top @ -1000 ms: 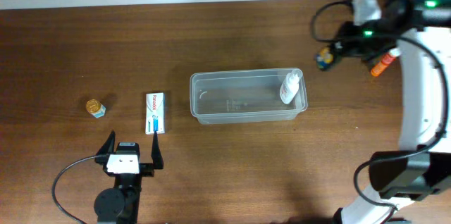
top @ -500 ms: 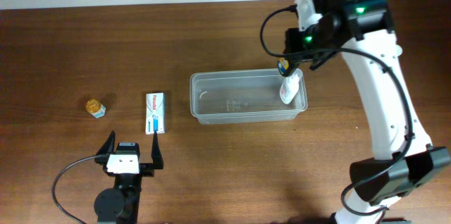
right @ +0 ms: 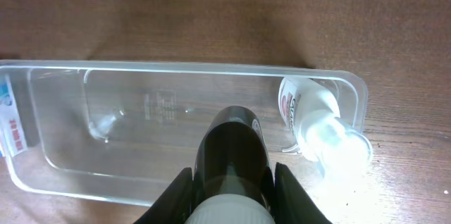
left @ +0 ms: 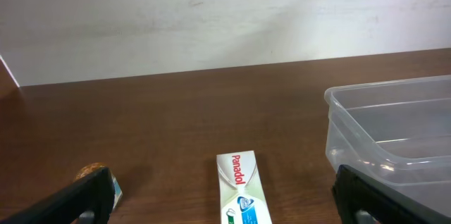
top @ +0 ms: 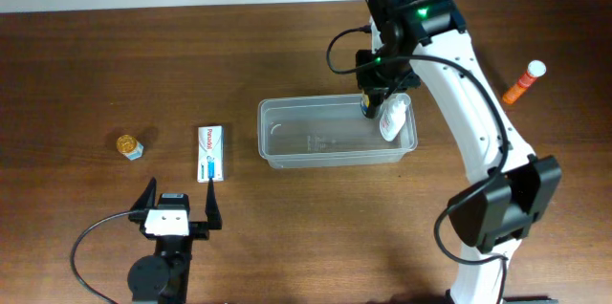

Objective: Pack container
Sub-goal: 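Lift the brown bottle and carry it over the container, then lower the brown bottle beside the spray bottle and open gripper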

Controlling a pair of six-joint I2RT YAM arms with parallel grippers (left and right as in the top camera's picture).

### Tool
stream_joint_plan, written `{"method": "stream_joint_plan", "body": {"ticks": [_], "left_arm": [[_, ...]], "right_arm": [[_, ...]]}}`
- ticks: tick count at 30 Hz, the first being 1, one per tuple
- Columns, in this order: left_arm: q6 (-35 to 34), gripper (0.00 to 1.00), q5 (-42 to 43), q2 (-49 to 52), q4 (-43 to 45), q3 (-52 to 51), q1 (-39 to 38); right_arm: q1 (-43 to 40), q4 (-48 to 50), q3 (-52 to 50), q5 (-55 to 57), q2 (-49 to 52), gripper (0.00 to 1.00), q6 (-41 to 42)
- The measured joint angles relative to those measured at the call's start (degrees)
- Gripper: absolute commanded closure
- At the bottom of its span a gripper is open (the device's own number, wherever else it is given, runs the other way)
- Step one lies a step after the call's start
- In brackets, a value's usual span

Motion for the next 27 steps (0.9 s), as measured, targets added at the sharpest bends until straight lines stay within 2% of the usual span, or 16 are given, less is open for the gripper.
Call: {"method": "stream_joint_plan", "body": {"ticks": [15,27], "left_arm": [[0.0,0.00,0.0,0.0,0.0,0.0,0.0],[0.0,0.01,0.0,0.0,0.0,0.0,0.0]], "right_arm": [[0.0,0.4,-6.2,1.3,0.5,0.75,1.3],[0.0,4.0,-7.1,1.6,0.9,0.75,2.2]]}}
